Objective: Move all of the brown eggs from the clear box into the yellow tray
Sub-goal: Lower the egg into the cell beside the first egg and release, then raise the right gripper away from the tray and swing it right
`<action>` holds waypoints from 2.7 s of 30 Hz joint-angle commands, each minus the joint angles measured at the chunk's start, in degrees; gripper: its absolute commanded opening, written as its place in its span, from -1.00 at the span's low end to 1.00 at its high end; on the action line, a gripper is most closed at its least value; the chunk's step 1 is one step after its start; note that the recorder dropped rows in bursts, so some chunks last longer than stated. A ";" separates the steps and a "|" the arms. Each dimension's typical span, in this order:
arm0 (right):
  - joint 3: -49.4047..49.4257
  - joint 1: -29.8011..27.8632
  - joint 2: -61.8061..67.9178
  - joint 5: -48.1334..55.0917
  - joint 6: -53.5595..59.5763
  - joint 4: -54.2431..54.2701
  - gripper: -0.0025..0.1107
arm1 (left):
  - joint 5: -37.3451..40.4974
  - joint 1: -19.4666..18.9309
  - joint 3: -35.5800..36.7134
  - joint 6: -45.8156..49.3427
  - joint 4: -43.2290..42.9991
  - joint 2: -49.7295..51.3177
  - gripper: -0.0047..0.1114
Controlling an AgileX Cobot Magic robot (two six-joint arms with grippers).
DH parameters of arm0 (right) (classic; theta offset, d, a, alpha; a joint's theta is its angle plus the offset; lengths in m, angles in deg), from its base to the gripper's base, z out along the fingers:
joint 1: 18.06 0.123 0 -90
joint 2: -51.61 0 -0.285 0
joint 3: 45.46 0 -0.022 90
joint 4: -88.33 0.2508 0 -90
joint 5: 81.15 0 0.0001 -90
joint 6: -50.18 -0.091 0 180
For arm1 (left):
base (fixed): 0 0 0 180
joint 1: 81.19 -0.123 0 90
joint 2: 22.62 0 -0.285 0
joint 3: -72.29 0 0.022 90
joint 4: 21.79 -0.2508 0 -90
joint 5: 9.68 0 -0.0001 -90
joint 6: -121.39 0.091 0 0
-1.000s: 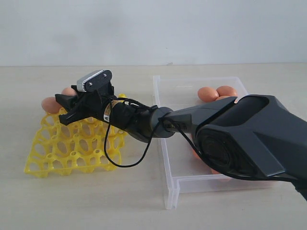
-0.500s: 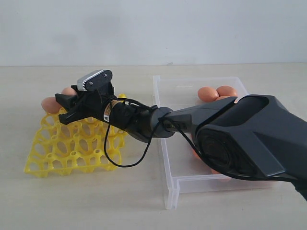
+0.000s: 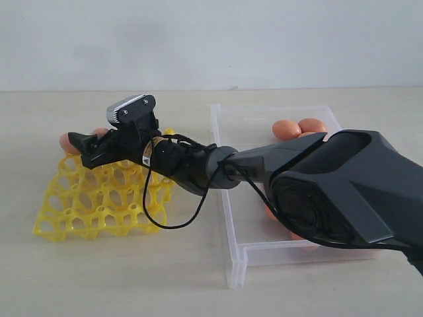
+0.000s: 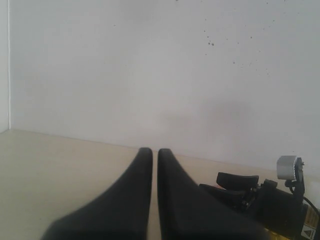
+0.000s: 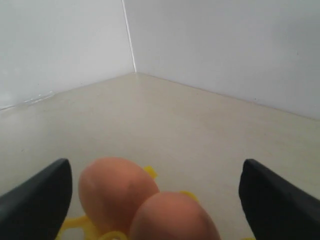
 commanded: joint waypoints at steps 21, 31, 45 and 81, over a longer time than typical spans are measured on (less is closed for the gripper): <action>0.30 -0.12 -14.92 -0.54 -27.54 -29.82 -0.17 | -0.11 -0.05 -0.16 0.20 -0.39 -0.10 -0.85; 0.30 -0.12 -22.89 -10.02 -52.01 -62.12 -0.96 | -0.11 -0.05 -0.16 0.20 -0.39 -0.10 -0.85; 26.17 -3.65 -36.01 -6.44 -63.22 -73.34 -0.96 | -0.11 -0.05 -0.16 0.20 -0.39 -0.10 -0.85; 49.61 -35.49 -57.75 -1.30 -57.09 -73.34 -0.96 | -1.80 -0.05 -0.16 0.42 -0.39 -0.10 -0.85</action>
